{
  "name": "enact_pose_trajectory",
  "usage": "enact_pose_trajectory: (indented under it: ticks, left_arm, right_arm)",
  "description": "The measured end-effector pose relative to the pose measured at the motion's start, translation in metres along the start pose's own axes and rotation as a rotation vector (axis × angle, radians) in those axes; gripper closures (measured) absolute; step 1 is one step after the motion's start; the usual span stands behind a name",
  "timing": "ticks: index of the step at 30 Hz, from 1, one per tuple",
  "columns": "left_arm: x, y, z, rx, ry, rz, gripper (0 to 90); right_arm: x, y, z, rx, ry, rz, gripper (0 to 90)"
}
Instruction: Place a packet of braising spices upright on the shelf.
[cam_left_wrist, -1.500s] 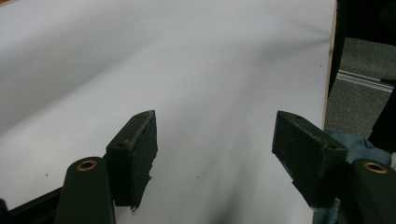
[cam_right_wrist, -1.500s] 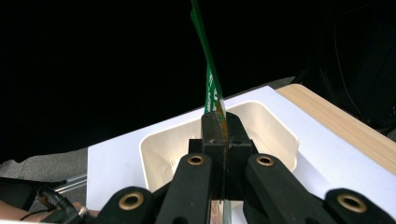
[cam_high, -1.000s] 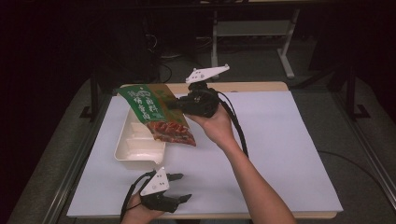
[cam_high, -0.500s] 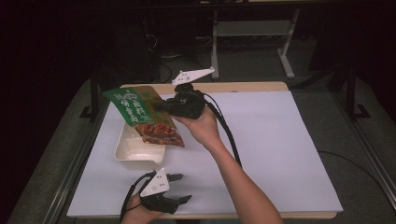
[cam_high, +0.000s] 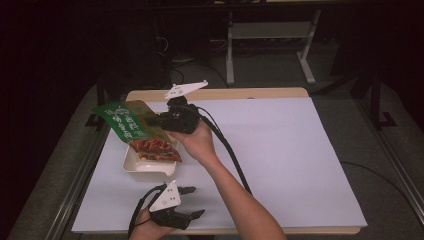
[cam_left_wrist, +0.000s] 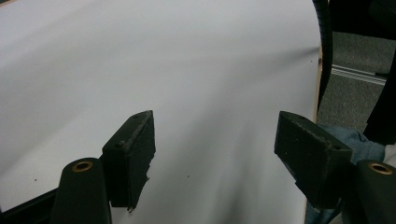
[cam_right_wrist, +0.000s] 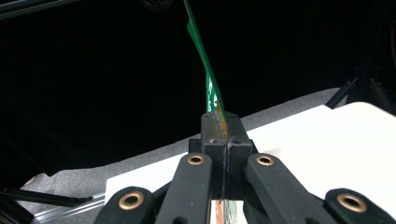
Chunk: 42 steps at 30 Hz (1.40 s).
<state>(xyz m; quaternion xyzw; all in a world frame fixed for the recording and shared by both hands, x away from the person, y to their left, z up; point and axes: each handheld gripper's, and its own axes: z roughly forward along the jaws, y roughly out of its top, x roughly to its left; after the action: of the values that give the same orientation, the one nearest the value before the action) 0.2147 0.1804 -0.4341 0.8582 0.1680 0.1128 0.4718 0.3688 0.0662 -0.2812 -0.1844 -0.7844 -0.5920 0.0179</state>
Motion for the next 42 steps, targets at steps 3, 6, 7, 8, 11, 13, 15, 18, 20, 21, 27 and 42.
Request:
enact_pose_trajectory:
  ticks: [3, 6, 7, 8, 11, 13, 15, 18, 20, 21, 27, 42]
  left_arm:
    - [-0.001, 0.0, 0.0, 0.0, -0.001, 0.003, 28.3]
    - [-0.001, 0.0, 0.0, -0.002, -0.001, 0.002, 28.3]
    - [-0.001, 0.001, 0.0, 0.0, -0.002, 0.005, 28.3]
    - [-0.002, 0.001, 0.0, -0.003, -0.003, 0.005, 28.3]
    - [-0.002, 0.002, 0.0, -0.002, -0.003, 0.012, 28.3]
    - [-0.002, 0.001, 0.001, -0.001, -0.004, 0.011, 28.3]
    - [-0.002, 0.001, 0.001, 0.001, -0.004, 0.012, 28.2]
    - [-0.002, 0.001, 0.001, 0.0, -0.001, 0.012, 28.2]
    - [-0.002, 0.001, 0.001, 0.002, -0.003, 0.01, 28.2]
    - [-0.002, 0.001, 0.001, 0.003, -0.003, 0.011, 28.2]
    - [-0.002, 0.002, 0.002, 0.004, -0.002, 0.014, 27.8]
    - [-0.004, 0.003, 0.001, -0.002, -0.003, 0.02, 27.7]
  right_arm:
    - [0.001, -0.004, 0.009, -0.004, 0.007, 0.014, 90.0]
    - [0.0, -0.011, 0.016, -0.012, 0.007, 0.048, 89.9]
    - [-0.001, -0.013, 0.017, -0.013, 0.005, 0.052, 89.9]
    - [-0.003, -0.019, 0.019, -0.019, -0.013, 0.068, 89.9]
    - [-0.007, -0.024, 0.02, -0.023, -0.023, 0.087, 89.9]
    - [-0.014, -0.032, 0.021, -0.025, -0.05, 0.103, 89.9]
    - [-0.016, -0.034, 0.021, -0.024, -0.062, 0.108, 89.8]
    - [-0.022, -0.037, 0.018, -0.024, -0.09, 0.103, 89.7]
    - [-0.025, -0.037, 0.017, -0.002, -0.115, 0.079, 89.4]
    - [-0.028, -0.037, 0.016, 0.031, -0.123, 0.063, 89.1]
    - [-0.039, -0.035, 0.017, 0.144, -0.093, 0.037, 84.3]
    - [-0.053, -0.046, 0.034, 0.272, -0.005, 0.063, 89.9]
